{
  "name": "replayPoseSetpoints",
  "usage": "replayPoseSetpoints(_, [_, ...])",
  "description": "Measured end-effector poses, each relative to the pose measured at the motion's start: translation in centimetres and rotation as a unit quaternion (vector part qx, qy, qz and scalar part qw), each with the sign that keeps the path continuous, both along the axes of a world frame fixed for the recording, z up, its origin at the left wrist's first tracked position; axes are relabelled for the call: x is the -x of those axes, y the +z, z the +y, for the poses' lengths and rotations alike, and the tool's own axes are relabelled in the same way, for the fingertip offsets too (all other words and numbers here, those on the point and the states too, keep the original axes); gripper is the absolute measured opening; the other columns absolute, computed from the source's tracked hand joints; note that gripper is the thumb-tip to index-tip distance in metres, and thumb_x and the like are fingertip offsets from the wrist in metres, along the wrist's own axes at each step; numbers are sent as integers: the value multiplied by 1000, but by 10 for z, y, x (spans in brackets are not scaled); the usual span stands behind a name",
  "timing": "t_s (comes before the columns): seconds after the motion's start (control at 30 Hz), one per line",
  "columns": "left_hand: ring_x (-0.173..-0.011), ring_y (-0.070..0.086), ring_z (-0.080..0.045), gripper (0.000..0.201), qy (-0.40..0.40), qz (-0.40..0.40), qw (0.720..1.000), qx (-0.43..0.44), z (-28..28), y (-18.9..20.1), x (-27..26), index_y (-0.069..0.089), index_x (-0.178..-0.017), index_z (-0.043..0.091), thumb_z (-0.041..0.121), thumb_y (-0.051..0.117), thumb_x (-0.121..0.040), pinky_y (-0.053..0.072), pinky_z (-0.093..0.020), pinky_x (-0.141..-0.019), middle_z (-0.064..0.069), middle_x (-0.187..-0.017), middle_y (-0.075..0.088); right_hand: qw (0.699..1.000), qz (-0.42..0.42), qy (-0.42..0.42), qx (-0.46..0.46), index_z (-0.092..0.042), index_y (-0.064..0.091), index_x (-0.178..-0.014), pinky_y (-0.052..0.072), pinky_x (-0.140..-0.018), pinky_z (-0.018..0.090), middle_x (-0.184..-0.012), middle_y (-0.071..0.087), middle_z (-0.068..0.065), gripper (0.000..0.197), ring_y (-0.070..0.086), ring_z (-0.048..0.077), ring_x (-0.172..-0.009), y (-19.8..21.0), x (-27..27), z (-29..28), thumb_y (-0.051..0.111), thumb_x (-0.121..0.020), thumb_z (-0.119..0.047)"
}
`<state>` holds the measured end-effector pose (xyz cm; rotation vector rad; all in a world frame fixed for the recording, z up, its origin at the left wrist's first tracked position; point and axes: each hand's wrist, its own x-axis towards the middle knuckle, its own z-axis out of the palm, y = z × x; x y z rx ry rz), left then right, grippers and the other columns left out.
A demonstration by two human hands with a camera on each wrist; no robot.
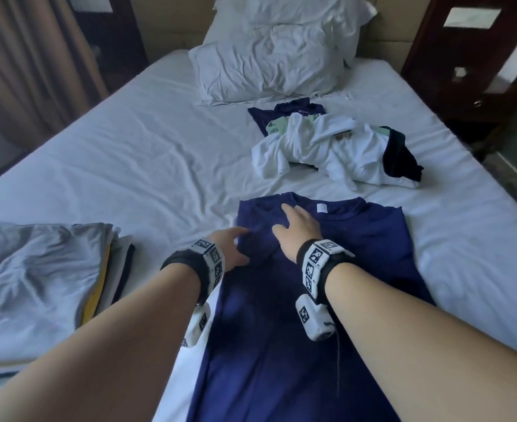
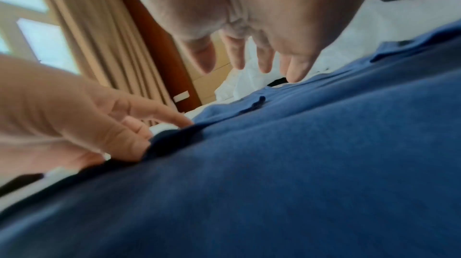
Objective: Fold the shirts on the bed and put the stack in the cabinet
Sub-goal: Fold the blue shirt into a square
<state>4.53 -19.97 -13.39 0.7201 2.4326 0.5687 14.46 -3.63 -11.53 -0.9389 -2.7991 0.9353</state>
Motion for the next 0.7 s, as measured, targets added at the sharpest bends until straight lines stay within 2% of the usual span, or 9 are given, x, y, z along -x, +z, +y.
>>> replayPoseSetpoints(0.1, [-67,60,-8,82,-17,-48,999,-10,-5,-9,10,38,-151,45,24,80,-84,49,-26,-71,11,-78,62,988,-120,90,-27,-36,10,-161,8,-126,46,-169,-7,-7,88,-3,34,-155,-16,0,-7,55,-90,-63])
replayPoseSetpoints(0.17, [-55,52,-1,90,-13,-96,995,-32,-9,-12,15,30,-155,44,16,79,-86,44,-23,-67,16,-64,54,976,-180,116,-51,-32,5,-162,4,-125,49,-169,-10,-9,101,-10,36,-154,-26,-1,-11,57,-85,-72])
replayPoseSetpoints(0.23, [-50,51,0,101,-15,-127,991,-43,-12,-16,17,18,-160,45,9,77,-86,45,-24,-70,18,-53,51,977,-173,112,-63,-28,12,-161,7,-124,48,-169,-4,-5,103,-6,35,-154,-28,0,-12,59,-81,-75])
replayPoseSetpoints(0.33, [-47,50,-2,118,-14,-146,987,-68,-12,-17,14,-3,-158,51,-1,75,-86,45,-22,-60,19,-48,46,990,-121,52,-59,-32,32,-154,23,-120,48,-165,18,5,82,15,33,-150,-20,8,-2,54,-86,-72])
replayPoseSetpoints(0.4, [-44,49,-1,125,0,-155,985,-81,-11,-15,12,-13,-154,52,-5,74,-85,44,-19,-52,16,-51,48,991,-118,33,-56,-35,42,-149,31,-115,49,-158,33,4,65,29,33,-142,-15,12,7,50,-91,-66])
replayPoseSetpoints(0.53, [-41,46,-2,125,20,-158,984,-76,-10,-11,6,-7,-155,54,-4,76,-83,42,-21,-49,3,-71,46,992,-106,28,-54,-35,59,-135,33,-106,46,-140,55,-5,42,35,28,-139,-10,14,11,50,-95,-45])
replayPoseSetpoints(0.63, [-41,46,-3,122,19,-176,981,-76,-8,-13,10,-1,-156,55,-6,75,-82,42,-22,-53,6,-64,46,995,-87,21,-49,-35,61,-133,34,-106,44,-139,58,-7,39,38,27,-137,-3,10,7,50,-96,-39])
replayPoseSetpoints(0.67, [-42,47,-3,122,19,-182,980,-76,-7,-15,13,2,-155,56,-7,76,-82,43,-23,-54,10,-58,47,996,-80,16,-47,-33,64,-126,35,-106,44,-137,58,-6,33,41,28,-135,0,9,6,50,-96,-37])
replayPoseSetpoints(0.7, [-45,49,-4,121,16,-186,979,-76,-6,-16,14,4,-154,58,-6,76,-81,44,-23,-56,13,-53,48,996,-77,9,-53,-31,67,-111,36,-103,43,-133,60,-5,23,43,30,-132,2,8,7,50,-96,-35])
